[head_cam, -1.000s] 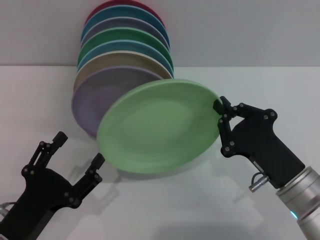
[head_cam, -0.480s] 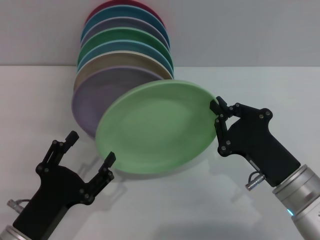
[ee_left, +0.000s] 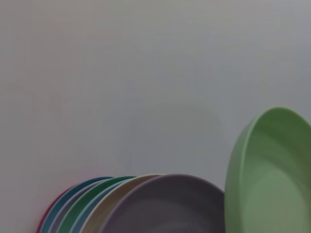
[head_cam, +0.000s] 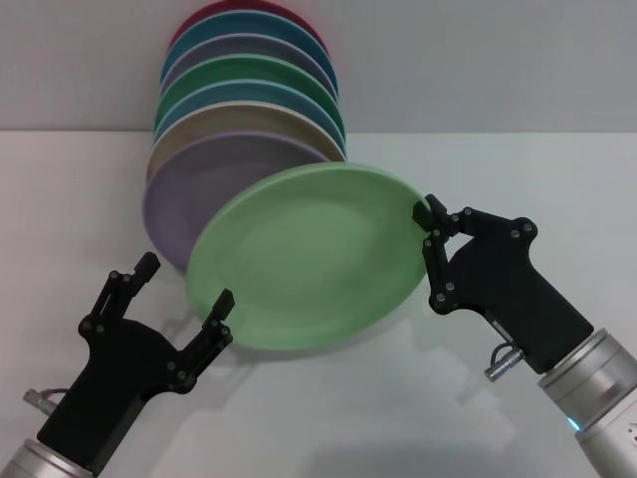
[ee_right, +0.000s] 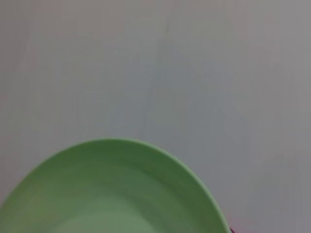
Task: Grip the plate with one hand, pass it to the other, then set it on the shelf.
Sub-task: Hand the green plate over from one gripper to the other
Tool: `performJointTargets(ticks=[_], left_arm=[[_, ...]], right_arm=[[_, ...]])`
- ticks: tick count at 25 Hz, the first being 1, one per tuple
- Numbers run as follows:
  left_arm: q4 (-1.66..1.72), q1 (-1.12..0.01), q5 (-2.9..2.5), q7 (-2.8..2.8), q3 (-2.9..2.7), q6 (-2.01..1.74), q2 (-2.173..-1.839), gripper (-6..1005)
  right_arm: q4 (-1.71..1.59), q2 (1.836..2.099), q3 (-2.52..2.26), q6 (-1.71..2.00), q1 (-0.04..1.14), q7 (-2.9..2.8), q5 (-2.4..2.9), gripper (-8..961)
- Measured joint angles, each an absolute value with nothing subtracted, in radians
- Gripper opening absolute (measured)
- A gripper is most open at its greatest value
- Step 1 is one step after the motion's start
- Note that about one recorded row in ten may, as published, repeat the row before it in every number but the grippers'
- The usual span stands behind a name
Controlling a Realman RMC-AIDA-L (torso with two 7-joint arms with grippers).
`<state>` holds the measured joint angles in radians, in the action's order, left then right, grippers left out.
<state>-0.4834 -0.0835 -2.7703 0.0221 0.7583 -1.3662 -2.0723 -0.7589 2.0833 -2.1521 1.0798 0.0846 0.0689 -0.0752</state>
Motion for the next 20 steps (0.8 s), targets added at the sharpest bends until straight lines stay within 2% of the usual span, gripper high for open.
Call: performJointTargets(ticks=[20], left_arm=[[-0.538, -0.059, -2.701, 0.021, 0.727, -1.324, -2.078, 870]], right_arm=[[-0.737, 2.083, -2.15, 1.083, 0.1, 0.069, -0.075, 17]])
